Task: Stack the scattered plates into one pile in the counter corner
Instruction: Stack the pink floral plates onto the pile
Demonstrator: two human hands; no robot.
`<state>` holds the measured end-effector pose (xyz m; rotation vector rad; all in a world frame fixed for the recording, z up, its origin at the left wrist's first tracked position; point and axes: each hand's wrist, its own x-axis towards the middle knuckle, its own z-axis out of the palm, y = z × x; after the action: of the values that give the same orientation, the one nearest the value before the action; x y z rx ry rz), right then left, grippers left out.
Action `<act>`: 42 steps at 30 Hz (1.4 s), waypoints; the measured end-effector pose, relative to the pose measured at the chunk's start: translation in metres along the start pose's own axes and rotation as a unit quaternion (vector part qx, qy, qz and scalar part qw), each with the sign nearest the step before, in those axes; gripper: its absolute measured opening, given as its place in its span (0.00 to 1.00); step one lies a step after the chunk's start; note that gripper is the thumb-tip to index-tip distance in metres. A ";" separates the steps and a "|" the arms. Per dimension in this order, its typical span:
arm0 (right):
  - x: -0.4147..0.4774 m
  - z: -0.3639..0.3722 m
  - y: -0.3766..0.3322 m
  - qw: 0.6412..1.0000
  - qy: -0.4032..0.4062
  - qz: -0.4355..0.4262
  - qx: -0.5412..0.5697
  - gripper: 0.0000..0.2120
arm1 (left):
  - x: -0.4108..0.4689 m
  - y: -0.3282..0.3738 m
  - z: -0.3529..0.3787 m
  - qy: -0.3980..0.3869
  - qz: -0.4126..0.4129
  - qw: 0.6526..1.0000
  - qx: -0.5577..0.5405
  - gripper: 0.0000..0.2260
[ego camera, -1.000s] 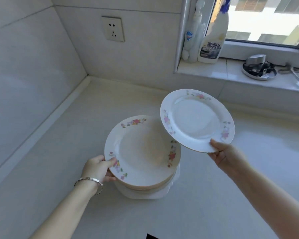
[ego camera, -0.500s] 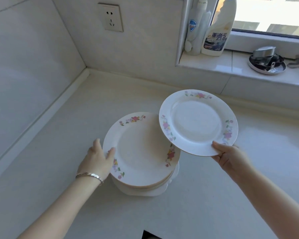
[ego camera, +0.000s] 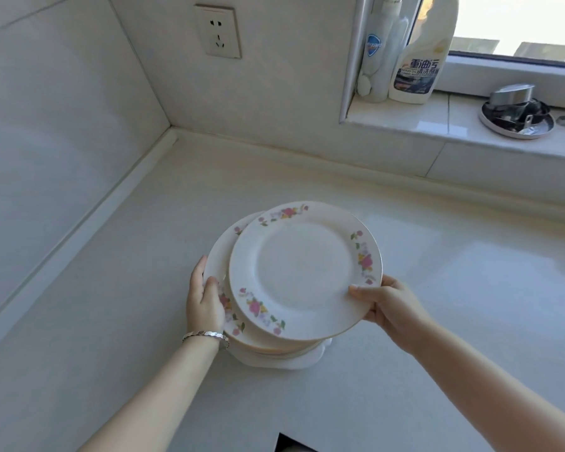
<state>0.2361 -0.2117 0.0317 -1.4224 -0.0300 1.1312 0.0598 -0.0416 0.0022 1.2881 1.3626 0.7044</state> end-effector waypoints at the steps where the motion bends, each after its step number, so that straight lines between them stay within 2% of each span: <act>1: 0.000 0.001 -0.001 1.000 0.004 -0.001 -0.015 0.08 | 0.000 -0.001 -0.001 -0.002 0.001 1.000 -0.002 0.20; 6: -0.004 0.002 -0.005 0.997 0.006 -0.011 -0.078 0.08 | 0.002 -0.002 0.000 -0.003 0.003 1.000 -0.015 0.20; 8: -0.004 0.003 -0.006 0.990 0.022 -0.021 -0.139 0.06 | 0.002 -0.003 0.000 0.001 0.005 1.000 -0.014 0.20; 14: 0.003 0.008 -0.001 0.929 0.058 -0.045 -0.364 0.07 | -0.001 -0.001 0.000 0.008 0.002 0.999 -0.054 0.18; 17: 0.001 0.018 0.000 0.878 0.062 -0.053 -0.471 0.10 | -0.002 0.004 -0.001 -0.005 0.012 0.998 -0.056 0.18; 20: 0.004 0.020 -0.004 0.781 0.080 -0.046 -0.617 0.18 | 0.000 0.006 -0.002 -0.020 0.000 0.998 -0.057 0.19; 21: 0.007 0.019 -0.006 0.767 0.087 -0.041 -0.635 0.19 | 0.001 0.004 -0.002 -0.022 -0.001 0.998 -0.052 0.19; 22: 0.012 0.019 -0.007 0.783 0.094 -0.040 -0.613 0.21 | 0.001 0.003 -0.003 -0.024 -0.001 0.998 -0.050 0.19; 25: 0.031 0.027 -0.013 0.930 0.097 -0.055 -0.351 0.26 | 0.006 -0.003 -0.004 -0.034 -0.004 0.998 -0.046 0.18; 27: 0.043 0.038 -0.015 0.971 0.066 -0.056 -0.225 0.27 | 0.007 -0.003 -0.005 -0.053 -0.015 0.996 -0.069 0.18; 30: 0.054 0.048 -0.011 0.983 0.060 -0.057 -0.162 0.23 | 0.006 0.000 -0.006 -0.070 -0.042 0.986 -0.145 0.20; 34: 0.056 0.048 -0.002 0.981 0.062 -0.084 -0.161 0.20 | 0.005 0.002 -0.007 -0.076 -0.056 0.981 -0.168 0.19; 42: 0.060 0.040 0.002 0.987 0.027 -0.095 -0.130 0.18 | 0.007 -0.009 -0.007 -0.053 0.017 0.995 -0.077 0.19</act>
<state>0.2411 -0.1458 0.0042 -1.6431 -0.2784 0.9562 0.0521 -0.0356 -0.0064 1.2118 1.1799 0.7388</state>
